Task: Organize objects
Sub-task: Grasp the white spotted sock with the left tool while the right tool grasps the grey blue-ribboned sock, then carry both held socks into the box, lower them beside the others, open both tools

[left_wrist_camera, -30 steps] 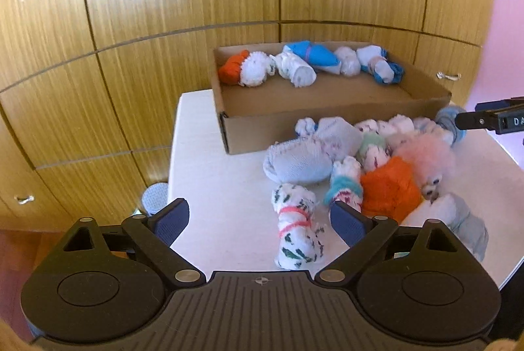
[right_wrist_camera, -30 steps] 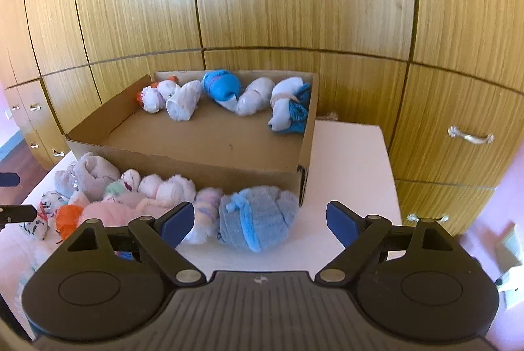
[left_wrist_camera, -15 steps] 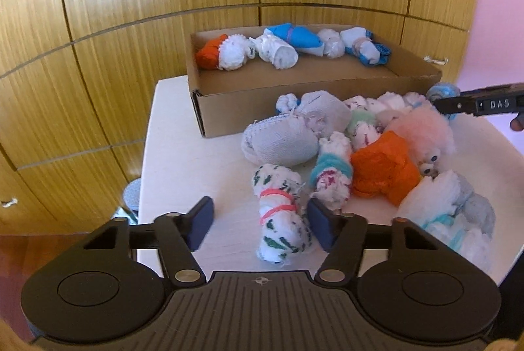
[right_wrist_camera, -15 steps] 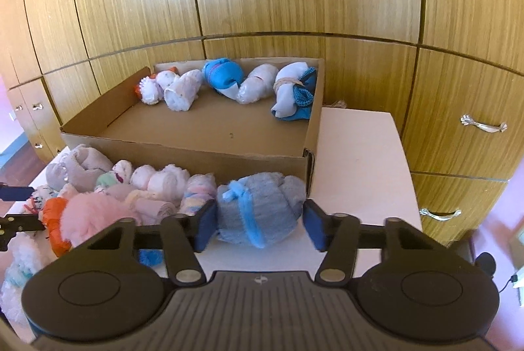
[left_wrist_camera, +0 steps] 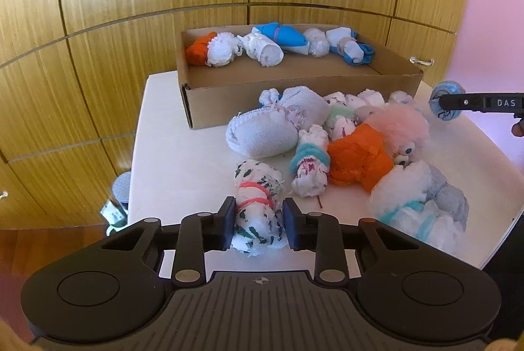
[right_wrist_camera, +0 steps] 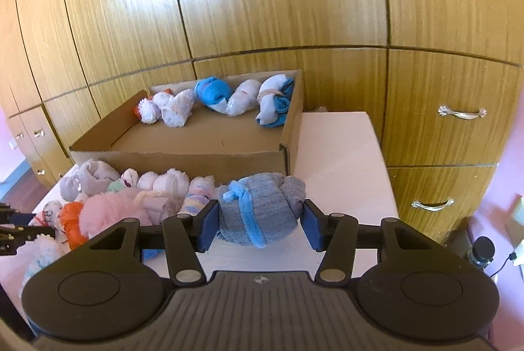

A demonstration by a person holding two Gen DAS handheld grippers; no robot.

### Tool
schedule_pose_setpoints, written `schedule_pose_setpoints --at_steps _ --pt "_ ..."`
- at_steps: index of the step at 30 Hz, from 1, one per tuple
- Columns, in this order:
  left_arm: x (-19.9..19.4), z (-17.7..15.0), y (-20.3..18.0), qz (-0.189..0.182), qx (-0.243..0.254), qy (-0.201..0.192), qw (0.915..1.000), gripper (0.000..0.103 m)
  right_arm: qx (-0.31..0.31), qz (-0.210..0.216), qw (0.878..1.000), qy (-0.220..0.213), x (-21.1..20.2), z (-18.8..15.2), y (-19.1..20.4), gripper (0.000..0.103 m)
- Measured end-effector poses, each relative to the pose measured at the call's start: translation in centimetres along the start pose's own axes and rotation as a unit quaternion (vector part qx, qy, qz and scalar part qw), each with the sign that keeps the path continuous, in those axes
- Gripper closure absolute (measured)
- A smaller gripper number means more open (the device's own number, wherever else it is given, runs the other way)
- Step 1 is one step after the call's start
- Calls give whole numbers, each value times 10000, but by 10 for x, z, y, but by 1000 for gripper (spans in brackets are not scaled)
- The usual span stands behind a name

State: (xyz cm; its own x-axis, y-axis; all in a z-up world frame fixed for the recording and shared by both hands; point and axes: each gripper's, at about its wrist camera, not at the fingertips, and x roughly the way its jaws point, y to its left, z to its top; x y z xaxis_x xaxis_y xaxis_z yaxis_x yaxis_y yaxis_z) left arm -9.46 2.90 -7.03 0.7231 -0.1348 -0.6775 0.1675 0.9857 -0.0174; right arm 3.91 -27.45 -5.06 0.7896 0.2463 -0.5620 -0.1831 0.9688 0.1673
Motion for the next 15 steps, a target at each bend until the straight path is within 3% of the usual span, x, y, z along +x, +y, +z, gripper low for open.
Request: schedule_pose_setpoints --at_steps 8,15 --pt "-21 7 3 -7 -72 -149 9999 66 82 -31 9997 -222 -20 5 -1 54" --pt "-36 39 10 -28 -99 -413 9991 66 -21 56 9990 -445 -34 22 9 54"
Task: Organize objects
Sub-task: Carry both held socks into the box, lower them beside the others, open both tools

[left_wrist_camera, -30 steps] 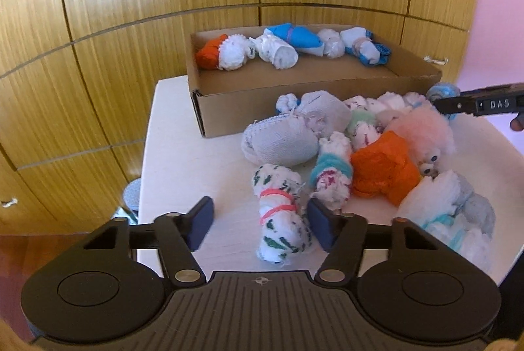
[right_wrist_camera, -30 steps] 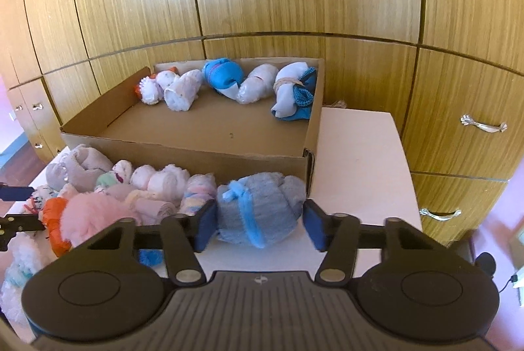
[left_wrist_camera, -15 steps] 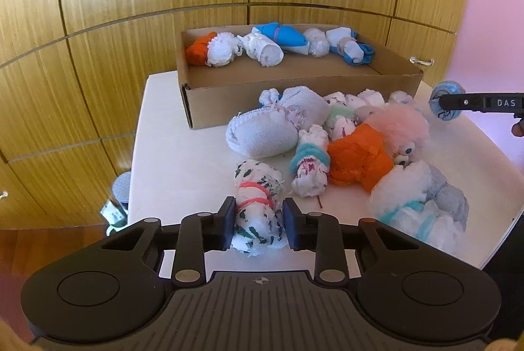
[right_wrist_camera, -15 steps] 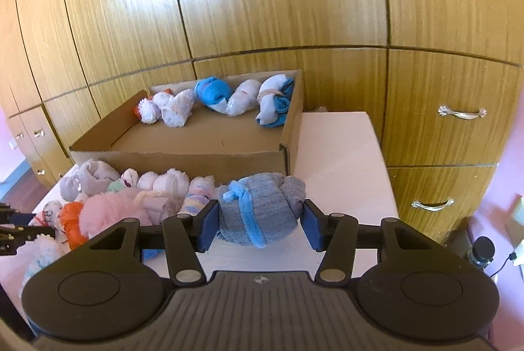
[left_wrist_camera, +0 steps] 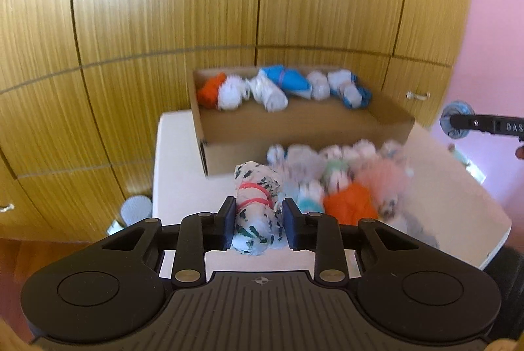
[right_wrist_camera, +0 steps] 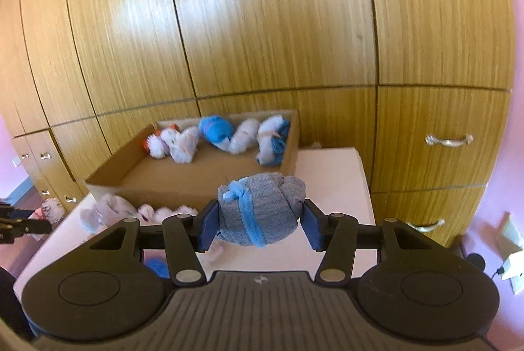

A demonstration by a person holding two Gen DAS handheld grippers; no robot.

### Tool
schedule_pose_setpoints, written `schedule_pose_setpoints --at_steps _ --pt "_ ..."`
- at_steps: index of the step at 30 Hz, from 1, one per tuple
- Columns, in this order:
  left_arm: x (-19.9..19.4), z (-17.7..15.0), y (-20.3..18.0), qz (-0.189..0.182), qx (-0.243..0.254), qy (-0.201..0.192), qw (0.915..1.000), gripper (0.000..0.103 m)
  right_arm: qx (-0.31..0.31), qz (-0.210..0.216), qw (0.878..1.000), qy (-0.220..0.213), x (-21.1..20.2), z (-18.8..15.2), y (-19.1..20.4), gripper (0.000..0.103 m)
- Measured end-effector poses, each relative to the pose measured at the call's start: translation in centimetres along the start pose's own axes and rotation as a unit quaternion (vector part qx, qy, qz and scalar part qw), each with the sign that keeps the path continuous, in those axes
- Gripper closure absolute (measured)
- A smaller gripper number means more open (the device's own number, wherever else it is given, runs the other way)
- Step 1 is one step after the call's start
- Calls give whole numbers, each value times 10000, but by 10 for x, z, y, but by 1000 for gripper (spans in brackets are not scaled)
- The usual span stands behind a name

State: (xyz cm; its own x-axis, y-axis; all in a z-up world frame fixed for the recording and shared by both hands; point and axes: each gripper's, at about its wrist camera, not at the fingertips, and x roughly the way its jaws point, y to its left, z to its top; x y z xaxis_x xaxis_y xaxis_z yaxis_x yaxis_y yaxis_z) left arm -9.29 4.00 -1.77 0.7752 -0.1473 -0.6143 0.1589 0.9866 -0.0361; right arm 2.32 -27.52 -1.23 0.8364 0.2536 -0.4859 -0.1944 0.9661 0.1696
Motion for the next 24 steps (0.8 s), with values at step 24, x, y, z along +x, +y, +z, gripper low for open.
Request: schedule_pose_setpoints --at_steps 24 --pt "142 118 29 64 88 545 9985 66 -2022 1059 9720 558 161 66 123 53"
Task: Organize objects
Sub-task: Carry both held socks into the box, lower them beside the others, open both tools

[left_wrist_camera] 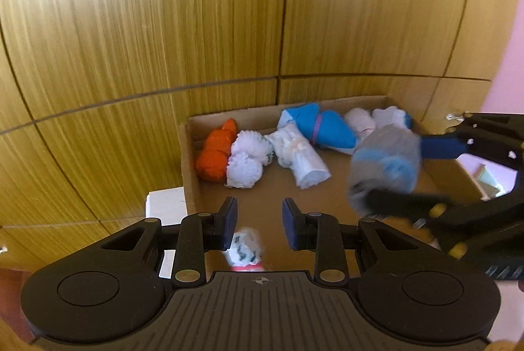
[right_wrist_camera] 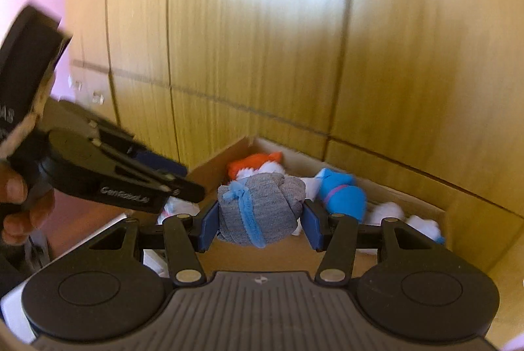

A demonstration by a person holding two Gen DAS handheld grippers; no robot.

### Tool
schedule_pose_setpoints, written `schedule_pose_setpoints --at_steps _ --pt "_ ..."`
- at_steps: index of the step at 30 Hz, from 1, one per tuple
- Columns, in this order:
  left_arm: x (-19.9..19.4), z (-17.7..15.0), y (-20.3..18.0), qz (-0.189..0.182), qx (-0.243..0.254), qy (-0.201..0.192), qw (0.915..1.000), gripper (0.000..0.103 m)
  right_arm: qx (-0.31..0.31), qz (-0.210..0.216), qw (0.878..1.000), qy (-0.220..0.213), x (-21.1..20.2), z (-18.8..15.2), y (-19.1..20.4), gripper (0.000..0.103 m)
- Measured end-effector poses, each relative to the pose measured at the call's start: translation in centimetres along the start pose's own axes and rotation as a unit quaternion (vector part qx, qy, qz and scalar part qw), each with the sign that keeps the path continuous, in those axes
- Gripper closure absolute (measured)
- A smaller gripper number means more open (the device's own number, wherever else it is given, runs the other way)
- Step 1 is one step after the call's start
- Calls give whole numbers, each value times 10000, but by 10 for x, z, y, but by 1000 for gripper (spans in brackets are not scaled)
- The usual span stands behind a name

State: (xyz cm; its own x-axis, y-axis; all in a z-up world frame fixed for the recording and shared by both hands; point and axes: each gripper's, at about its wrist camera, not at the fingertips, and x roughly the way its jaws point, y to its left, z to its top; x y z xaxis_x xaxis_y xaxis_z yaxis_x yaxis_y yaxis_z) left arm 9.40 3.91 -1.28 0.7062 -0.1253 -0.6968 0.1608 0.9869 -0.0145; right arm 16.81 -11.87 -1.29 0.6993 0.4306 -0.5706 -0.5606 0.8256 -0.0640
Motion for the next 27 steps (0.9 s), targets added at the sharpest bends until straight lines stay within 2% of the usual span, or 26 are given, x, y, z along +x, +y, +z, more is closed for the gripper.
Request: schedule_pose_setpoints --at_steps 4,9,12,14,21,27 --pt "16 -4 7 46 -66 207 9998 66 -73 90 9996 272 26 -5 -3 53" --pt "3 -10 13 10 -38 132 9999 65 -43 194 9989 426 38 -14 -3 53" --pt "-10 -9 13 51 -12 -54 10000 64 -63 324 9983 479 43 -13 1 53" --pt "-15 -7 14 128 35 -163 9998 60 -108 391 9979 499 47 -10 6 53" --pt "-14 -6 13 226 -26 -103 9997 60 -208 464 9964 682 54 -2 19 53" --pt "-27 -15 26 266 -314 -163 9990 55 -325 779 9922 916 63 -4 28 53"
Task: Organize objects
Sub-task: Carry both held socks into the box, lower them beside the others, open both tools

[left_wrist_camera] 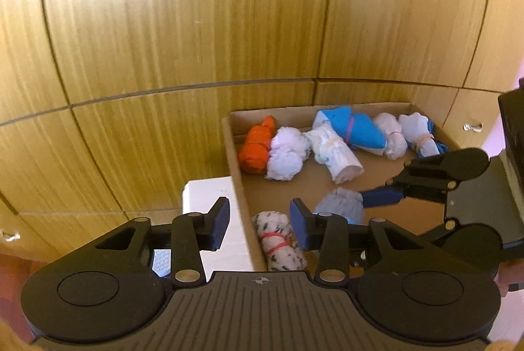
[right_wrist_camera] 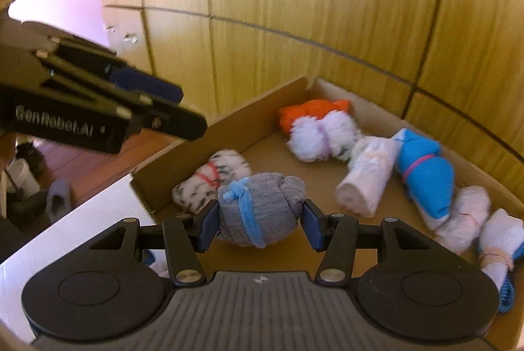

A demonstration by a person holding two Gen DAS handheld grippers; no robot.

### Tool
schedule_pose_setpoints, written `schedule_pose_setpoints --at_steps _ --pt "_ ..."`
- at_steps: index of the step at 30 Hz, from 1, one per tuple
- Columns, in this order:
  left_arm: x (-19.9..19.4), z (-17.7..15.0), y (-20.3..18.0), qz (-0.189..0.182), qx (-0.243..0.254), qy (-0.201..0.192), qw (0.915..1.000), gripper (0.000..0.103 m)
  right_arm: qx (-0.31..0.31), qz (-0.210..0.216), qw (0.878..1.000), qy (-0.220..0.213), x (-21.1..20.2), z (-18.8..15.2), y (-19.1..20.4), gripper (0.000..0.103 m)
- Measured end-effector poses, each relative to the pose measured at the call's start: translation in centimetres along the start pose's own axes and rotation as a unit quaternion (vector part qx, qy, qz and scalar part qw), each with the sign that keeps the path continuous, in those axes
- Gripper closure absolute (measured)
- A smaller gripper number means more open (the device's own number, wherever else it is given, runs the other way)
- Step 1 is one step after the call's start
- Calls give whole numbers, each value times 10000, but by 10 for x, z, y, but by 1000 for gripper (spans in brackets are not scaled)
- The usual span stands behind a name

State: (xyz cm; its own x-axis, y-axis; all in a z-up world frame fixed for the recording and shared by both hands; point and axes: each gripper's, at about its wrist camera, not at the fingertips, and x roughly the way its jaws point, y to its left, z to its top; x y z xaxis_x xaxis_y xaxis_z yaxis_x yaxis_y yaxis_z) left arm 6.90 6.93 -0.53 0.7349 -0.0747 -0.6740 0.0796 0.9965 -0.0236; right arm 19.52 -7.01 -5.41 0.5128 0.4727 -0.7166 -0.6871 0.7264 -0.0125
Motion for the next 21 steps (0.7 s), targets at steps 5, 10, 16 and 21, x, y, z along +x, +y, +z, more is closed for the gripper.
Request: schedule_pose_setpoints --at_steps 5,10,16,21 --pt "1 -6 7 19 -109 55 9999 55 26 -20 10000 27 10 7 8 53" --pt "6 -8 8 34 -126 131 9998 55 -2 -274 9996 72 23 21 13 53" --pt "12 -8 3 132 0 189 9997 45 48 -639 9979 131 30 29 2 53" --pt "21 -3 -4 269 163 220 9993 45 109 -884 9958 213 36 31 -6 49"
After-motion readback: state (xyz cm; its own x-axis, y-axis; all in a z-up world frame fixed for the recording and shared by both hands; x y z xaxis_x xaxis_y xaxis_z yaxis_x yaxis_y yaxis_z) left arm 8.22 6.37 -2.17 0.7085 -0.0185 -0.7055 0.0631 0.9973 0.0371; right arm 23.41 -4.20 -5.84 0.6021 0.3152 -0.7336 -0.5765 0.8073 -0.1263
